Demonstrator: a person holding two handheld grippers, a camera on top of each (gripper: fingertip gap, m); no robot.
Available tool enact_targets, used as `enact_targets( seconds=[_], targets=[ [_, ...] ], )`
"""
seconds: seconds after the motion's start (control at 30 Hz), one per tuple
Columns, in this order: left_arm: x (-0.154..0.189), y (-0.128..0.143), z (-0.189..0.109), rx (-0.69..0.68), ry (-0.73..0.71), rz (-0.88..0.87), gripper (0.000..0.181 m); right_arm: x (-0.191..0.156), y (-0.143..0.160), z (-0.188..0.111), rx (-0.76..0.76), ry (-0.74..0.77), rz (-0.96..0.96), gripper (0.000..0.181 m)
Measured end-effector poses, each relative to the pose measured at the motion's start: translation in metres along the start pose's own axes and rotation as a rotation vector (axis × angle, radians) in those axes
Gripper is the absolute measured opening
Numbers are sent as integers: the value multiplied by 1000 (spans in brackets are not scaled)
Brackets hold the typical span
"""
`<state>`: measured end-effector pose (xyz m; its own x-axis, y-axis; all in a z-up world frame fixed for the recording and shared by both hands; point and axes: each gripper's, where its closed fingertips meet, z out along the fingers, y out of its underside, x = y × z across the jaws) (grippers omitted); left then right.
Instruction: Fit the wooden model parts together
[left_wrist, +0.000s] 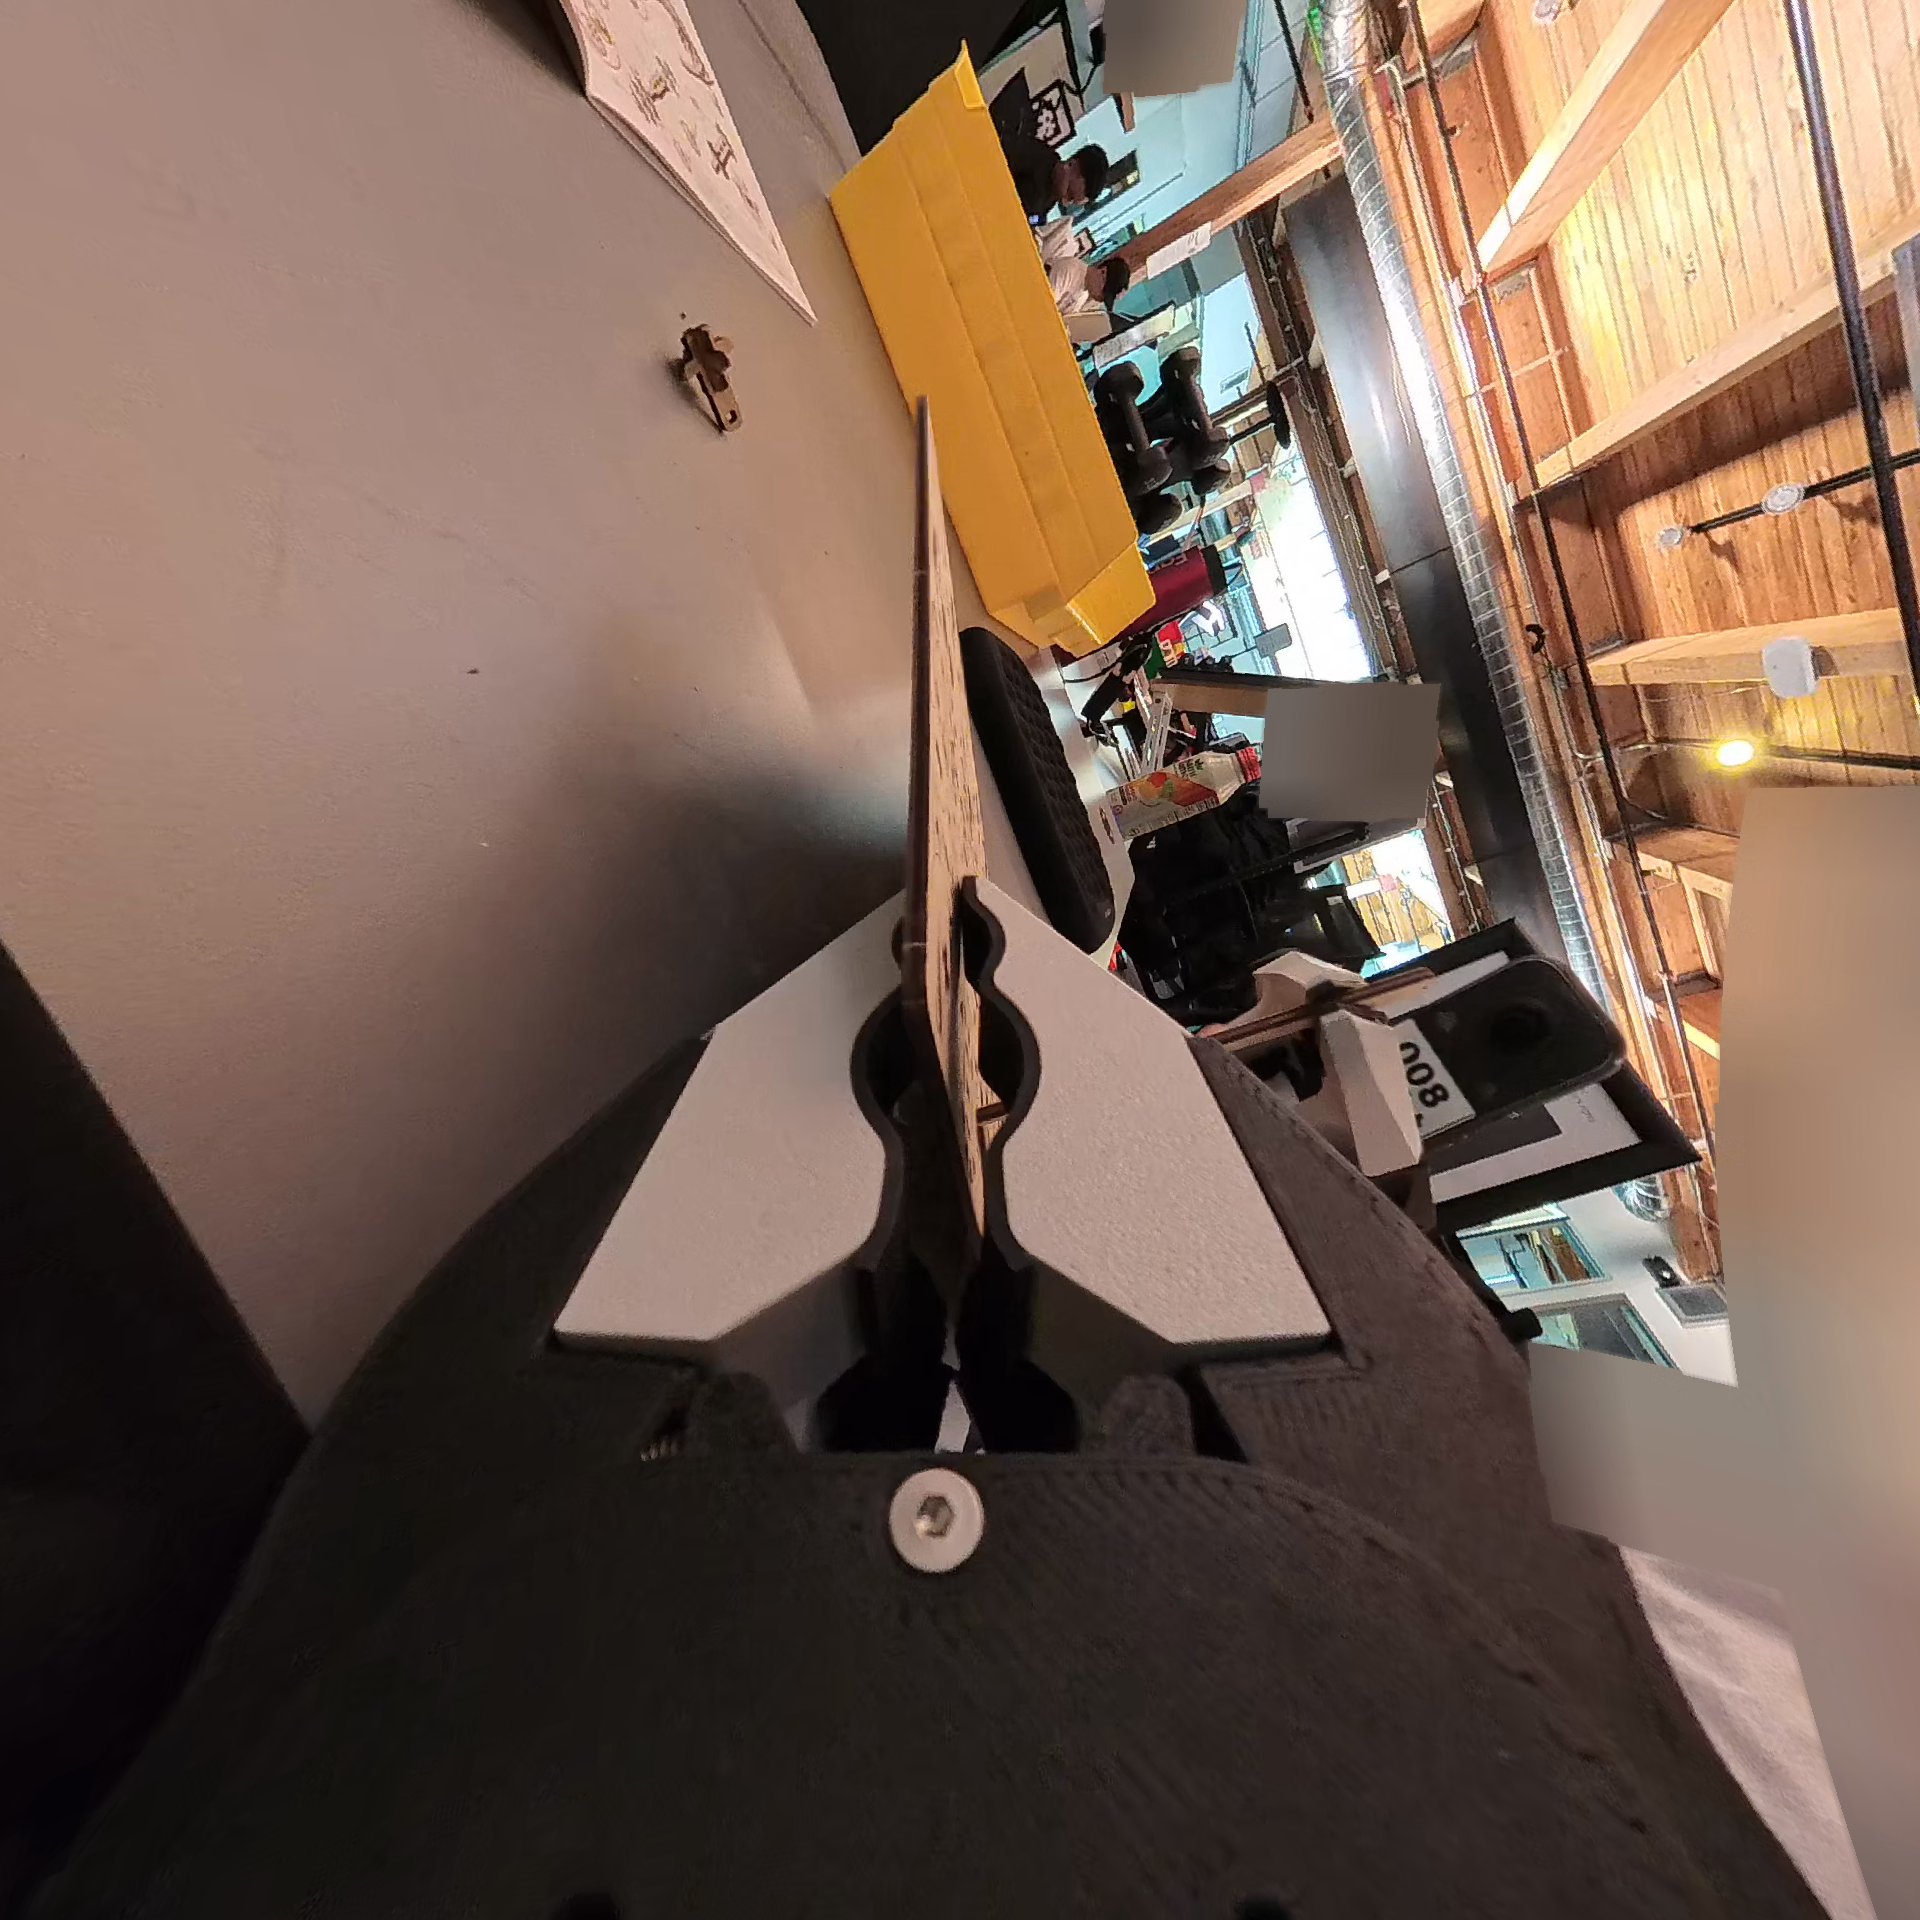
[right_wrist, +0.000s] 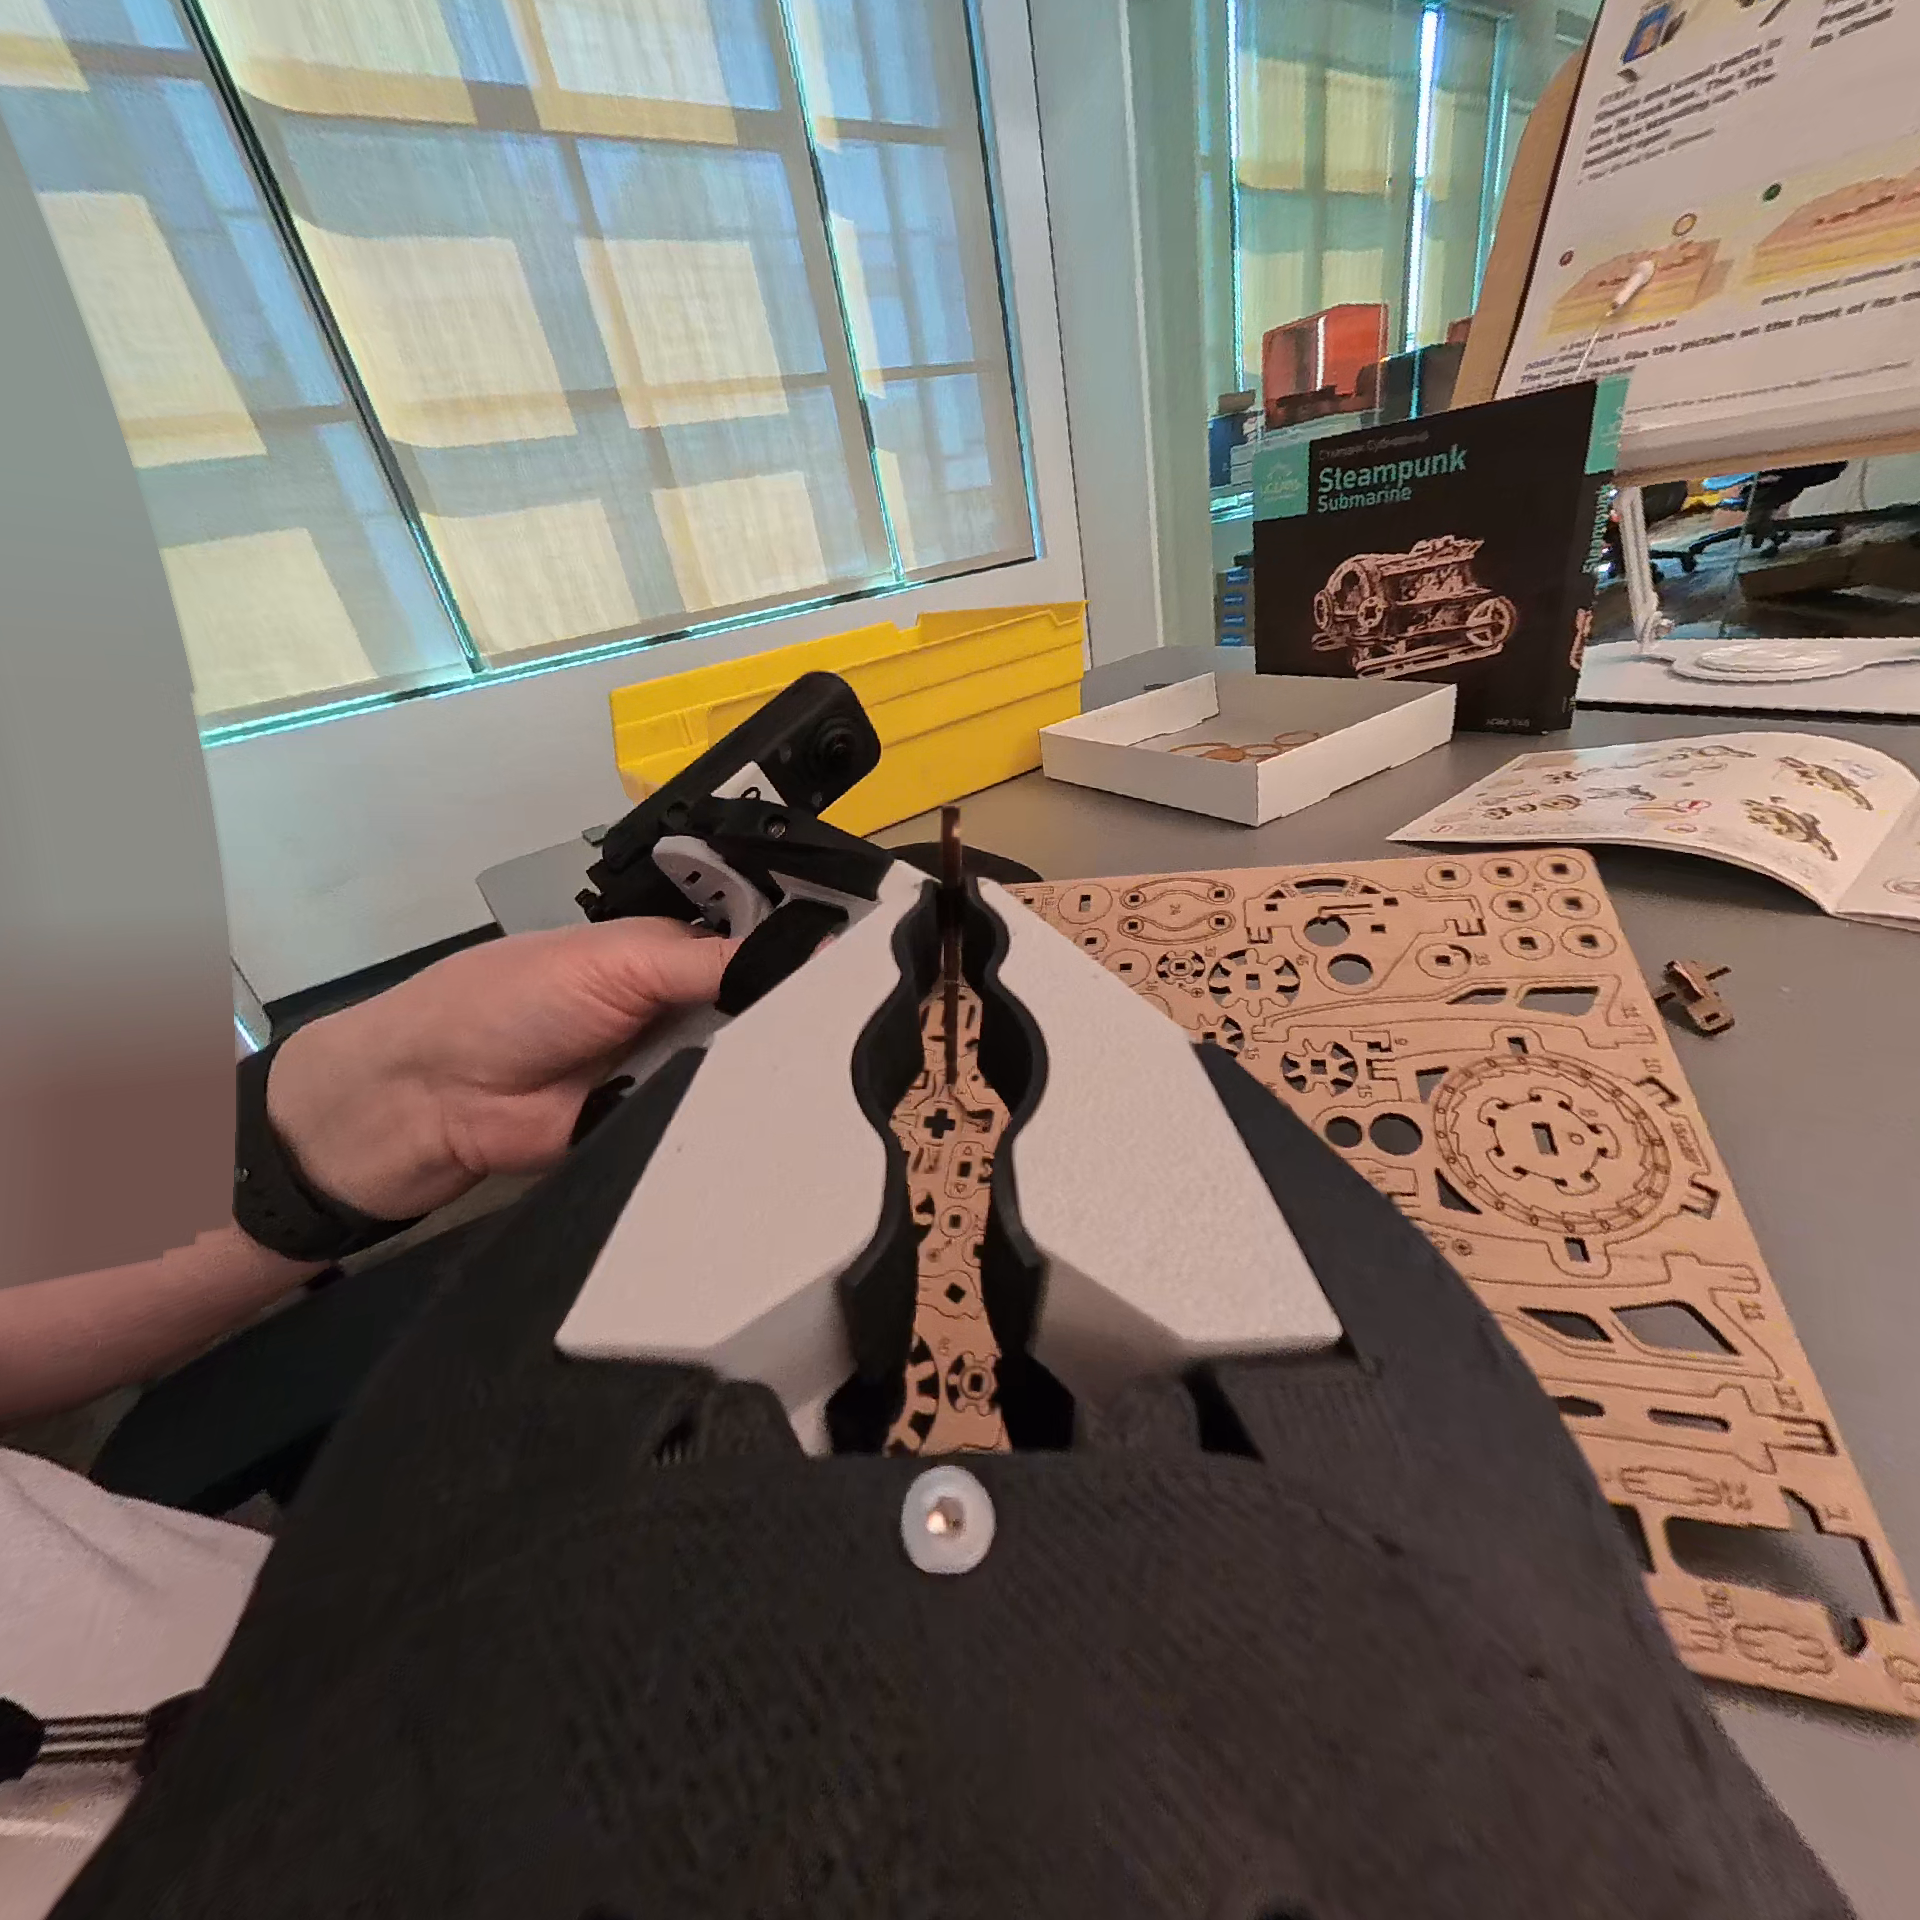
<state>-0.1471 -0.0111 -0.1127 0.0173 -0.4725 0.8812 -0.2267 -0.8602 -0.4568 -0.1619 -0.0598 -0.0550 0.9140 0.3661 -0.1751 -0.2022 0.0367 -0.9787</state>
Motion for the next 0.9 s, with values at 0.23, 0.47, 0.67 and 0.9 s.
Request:
enact_targets(
  seconds=[0.23,0.47,0.67,0.9],
  targets=[
    [0,1,0,-5,5,-4,2,-5,3,1,-17,-17,-54,3],
    [-2,1,0,-5,-14,-10,2,-12,6,3,-34,-27,-133,3],
    [-4,1,1,-6,-25,-16,2,-13,8,4,-59,-40,-154,3],
    [-6,2,1,-8,-37,-19,2,-15,10,6,-79,-75,-131,3]
  ],
)
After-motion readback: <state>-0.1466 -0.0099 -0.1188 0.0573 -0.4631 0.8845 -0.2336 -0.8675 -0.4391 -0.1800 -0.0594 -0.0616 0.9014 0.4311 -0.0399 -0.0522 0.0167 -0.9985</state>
